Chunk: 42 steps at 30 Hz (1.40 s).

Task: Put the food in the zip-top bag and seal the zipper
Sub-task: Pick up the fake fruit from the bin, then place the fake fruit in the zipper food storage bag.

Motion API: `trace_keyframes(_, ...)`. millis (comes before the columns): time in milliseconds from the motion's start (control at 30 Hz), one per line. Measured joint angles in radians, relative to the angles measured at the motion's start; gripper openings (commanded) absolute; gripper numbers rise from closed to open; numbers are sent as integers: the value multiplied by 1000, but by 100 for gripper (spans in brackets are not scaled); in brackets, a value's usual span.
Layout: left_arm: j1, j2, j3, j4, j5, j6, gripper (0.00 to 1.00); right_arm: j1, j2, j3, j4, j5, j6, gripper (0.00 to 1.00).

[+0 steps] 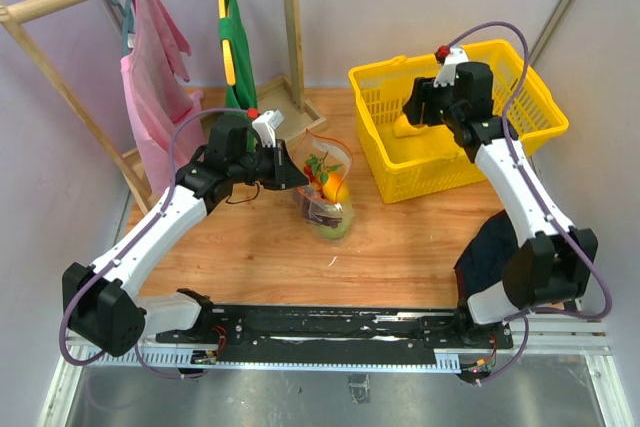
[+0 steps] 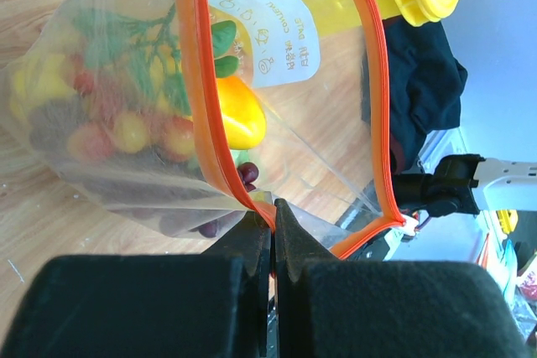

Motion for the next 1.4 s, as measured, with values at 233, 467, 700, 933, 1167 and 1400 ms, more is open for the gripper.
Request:
trace_keyframes(233,0,0,0,0,-11,-13,0,90,-138,-18,-18,25,16,11)
trace_keyframes(467,0,0,-21,26,-18,-51,0,237,-181,-19,-19,27,44,12)
trace_keyframes(700,0,2,-24,26,-19,-57,0,423,-182,-21,-12,26,66,12)
trace_keyframes(933,0,12,-8,13,-19,-42,0,543,-162,-32,18,26,84,12)
trace_keyframes(1167,0,12,2,7,-14,-30,0,575,-69,-32,5,24,93,16)
trace_keyframes(1400,-1,12,2,11,-2,-23,0,576,-5,-31,-76,5,96,27)
